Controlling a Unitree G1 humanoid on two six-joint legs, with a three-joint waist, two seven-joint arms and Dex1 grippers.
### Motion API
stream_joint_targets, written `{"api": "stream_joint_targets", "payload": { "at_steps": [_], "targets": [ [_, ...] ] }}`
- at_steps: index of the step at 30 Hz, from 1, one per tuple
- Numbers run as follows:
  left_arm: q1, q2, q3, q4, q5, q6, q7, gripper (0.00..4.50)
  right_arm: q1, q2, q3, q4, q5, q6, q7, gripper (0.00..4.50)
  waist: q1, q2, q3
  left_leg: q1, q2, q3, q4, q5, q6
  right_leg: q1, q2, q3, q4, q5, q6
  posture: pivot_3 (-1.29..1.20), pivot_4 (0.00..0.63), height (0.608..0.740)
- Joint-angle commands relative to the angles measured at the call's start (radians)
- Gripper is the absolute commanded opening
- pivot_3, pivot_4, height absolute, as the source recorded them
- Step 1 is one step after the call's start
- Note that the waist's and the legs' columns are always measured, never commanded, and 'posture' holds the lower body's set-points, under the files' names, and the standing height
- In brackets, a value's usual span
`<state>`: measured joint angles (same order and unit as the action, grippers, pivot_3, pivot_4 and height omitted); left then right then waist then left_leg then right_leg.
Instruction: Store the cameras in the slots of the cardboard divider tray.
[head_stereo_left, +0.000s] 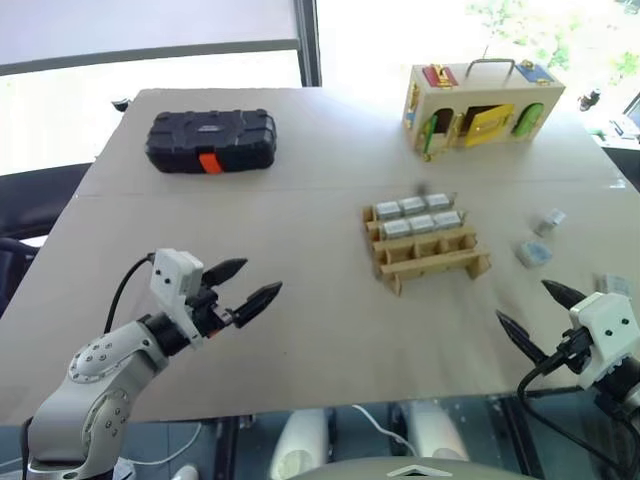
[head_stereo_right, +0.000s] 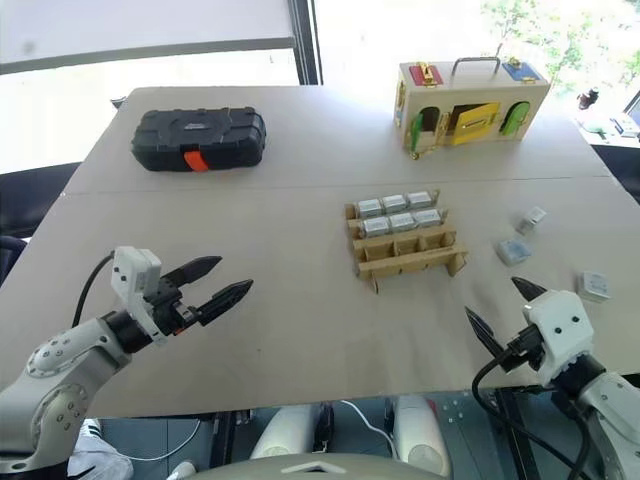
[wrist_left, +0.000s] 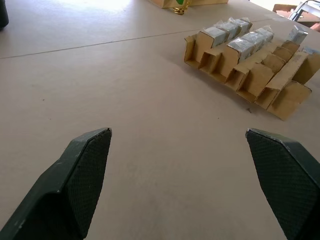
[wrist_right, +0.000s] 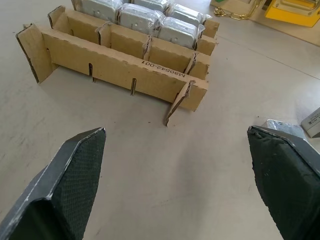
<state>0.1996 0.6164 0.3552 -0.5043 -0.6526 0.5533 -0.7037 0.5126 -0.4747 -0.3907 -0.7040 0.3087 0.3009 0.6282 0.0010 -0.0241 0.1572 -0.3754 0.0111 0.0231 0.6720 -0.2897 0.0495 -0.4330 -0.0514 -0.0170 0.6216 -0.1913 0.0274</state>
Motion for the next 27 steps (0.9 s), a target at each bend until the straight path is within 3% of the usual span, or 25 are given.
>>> {"api": "stream_joint_targets", "payload": {
  "at_steps": [1,4,11,20,23,25,27],
  "targets": [
    [-0.032,0.015,0.010,-0.056,-0.101,0.015,-0.053,4.46,-0.082,-0.033,-0.009,0.031,-0.001,0.115,-0.063,4.49,0.001,0.000,0.000,0.000,0.000,0.000,0.000,0.000,0.000,0.000,0.000,0.000,0.000,0.000,0.000,0.00,0.150,0.740],
    [-0.102,0.039,-0.021,-0.085,-0.237,0.047,-0.154,4.46,-0.268,-0.109,-0.028,0.145,-0.004,0.354,-0.163,4.49,0.000,-0.001,0.001,-0.003,-0.001,0.001,0.004,0.000,0.000,0.000,-0.002,-0.001,-0.001,0.000,0.000,0.00,0.150,0.740],
    [-0.248,0.101,-0.089,-0.117,-0.255,0.065,-0.175,4.46,-0.543,-0.183,0.001,0.361,0.022,0.605,-0.215,4.49,0.014,0.001,0.000,-0.004,-0.002,-0.003,0.008,0.000,0.001,0.000,0.001,-0.001,0.001,0.002,-0.003,0.00,0.150,0.740],
    [-0.263,0.113,-0.111,-0.167,-0.279,0.062,-0.175,4.46,-0.732,-0.216,0.085,0.660,-0.013,0.615,-0.191,4.49,0.010,0.002,0.000,-0.004,-0.002,0.000,0.007,-0.001,0.003,0.000,0.003,0.001,-0.001,0.002,-0.003,0.00,0.150,0.740],
    [-0.258,0.119,-0.107,-0.179,-0.290,0.063,-0.178,4.50,-0.743,-0.230,0.106,0.707,-0.018,0.572,-0.161,3.69,0.012,0.001,0.000,-0.004,-0.003,0.001,0.007,-0.001,0.003,0.000,0.002,0.002,-0.001,0.002,-0.003,0.00,0.150,0.740],
    [-0.261,0.124,-0.113,-0.181,-0.293,0.066,-0.178,4.50,-0.747,-0.238,0.114,0.723,-0.030,0.526,-0.156,2.68,0.013,0.001,0.000,-0.004,-0.003,0.001,0.008,-0.002,0.003,0.001,0.002,0.002,-0.001,0.002,-0.003,0.00,0.150,0.740],
    [-0.277,0.119,-0.124,-0.180,-0.314,0.091,-0.140,4.50,-0.743,-0.244,0.112,0.708,-0.035,0.486,-0.151,1.96,0.013,0.001,0.000,-0.003,-0.003,0.001,0.008,-0.001,0.003,0.001,0.002,0.002,0.000,0.002,-0.003,0.00,0.150,0.740]
  ]
}}
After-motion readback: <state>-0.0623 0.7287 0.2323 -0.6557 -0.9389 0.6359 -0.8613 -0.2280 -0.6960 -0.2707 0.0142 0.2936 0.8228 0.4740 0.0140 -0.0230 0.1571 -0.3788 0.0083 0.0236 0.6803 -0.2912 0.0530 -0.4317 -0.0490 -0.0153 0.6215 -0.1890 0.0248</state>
